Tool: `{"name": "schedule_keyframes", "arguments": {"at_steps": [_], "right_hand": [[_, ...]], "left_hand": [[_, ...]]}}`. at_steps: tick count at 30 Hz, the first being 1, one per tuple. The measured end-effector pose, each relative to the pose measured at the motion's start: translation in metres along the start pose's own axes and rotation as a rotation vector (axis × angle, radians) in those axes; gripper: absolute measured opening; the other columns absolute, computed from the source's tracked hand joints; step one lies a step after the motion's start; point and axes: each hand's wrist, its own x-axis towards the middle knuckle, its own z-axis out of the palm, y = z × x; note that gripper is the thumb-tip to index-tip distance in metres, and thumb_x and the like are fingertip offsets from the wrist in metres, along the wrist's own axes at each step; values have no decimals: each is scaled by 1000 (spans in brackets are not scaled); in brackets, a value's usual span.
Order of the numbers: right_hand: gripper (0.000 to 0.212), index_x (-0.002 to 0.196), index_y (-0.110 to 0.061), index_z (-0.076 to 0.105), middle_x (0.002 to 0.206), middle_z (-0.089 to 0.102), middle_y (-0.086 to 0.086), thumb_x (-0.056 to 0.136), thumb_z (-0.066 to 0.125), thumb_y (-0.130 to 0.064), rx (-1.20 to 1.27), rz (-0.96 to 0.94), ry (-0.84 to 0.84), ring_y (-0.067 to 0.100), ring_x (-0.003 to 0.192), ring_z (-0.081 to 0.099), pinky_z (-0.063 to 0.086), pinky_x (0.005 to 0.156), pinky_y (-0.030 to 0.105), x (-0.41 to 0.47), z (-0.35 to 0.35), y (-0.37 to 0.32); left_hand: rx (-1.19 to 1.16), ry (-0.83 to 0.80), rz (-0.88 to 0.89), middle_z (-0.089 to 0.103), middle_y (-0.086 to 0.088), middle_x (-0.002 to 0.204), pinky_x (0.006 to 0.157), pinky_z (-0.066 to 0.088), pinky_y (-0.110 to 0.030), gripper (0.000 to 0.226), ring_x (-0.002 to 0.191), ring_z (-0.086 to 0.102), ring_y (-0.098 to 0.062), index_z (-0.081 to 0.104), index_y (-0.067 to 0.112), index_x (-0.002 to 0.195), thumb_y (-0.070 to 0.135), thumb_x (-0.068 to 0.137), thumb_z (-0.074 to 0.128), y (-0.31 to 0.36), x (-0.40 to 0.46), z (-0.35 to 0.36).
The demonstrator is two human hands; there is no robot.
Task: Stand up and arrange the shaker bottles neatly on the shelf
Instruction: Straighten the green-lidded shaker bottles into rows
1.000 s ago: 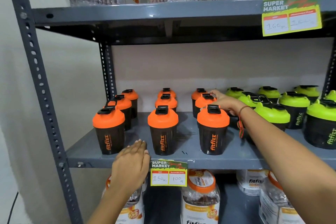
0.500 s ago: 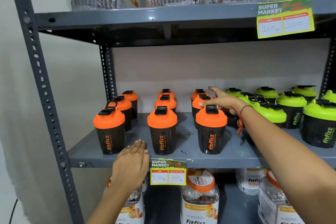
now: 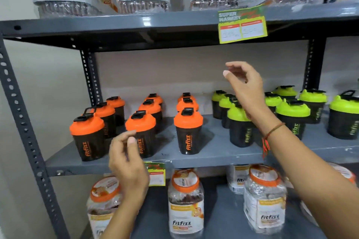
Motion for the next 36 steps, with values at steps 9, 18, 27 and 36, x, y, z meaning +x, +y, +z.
{"name": "schedule_keyframes", "arguments": {"at_steps": [9, 18, 27, 36], "right_hand": [[49, 134, -21, 54, 126, 54, -9, 88, 68, -26, -324, -4, 157, 14, 121, 53, 42, 101, 29, -30, -146, 50], [116, 156, -16, 19, 156, 37, 12, 68, 83, -56, -512, 503, -177, 33, 141, 39, 36, 112, 50, -70, -207, 141], [91, 110, -21, 45, 111, 69, 4, 48, 70, -84, -624, 526, -231, 32, 105, 65, 55, 82, 48, -53, -210, 173], [74, 118, -34, 53, 119, 64, -12, 56, 87, -55, -302, 562, -377, 12, 112, 61, 49, 98, 36, -50, -225, 176]], "left_hand": [[-91, -424, -203, 65, 12, 95, 78, 54, -33, 42, 84, 64, -10, 55, 32, 113, 29, 76, 75, 82, -107, 148], [500, -858, -427, 54, -8, 137, 91, 46, -42, 133, 122, 52, -31, 19, 23, 144, 84, 36, 68, 40, -121, 213], [582, -749, -391, 66, 1, 106, 65, 40, -33, 86, 99, 63, -29, 29, 32, 93, 83, 37, 68, 35, -122, 232], [546, -826, -374, 65, 5, 114, 74, 50, -37, 92, 103, 61, -22, 44, 27, 114, 80, 43, 70, 29, -119, 226]]}}
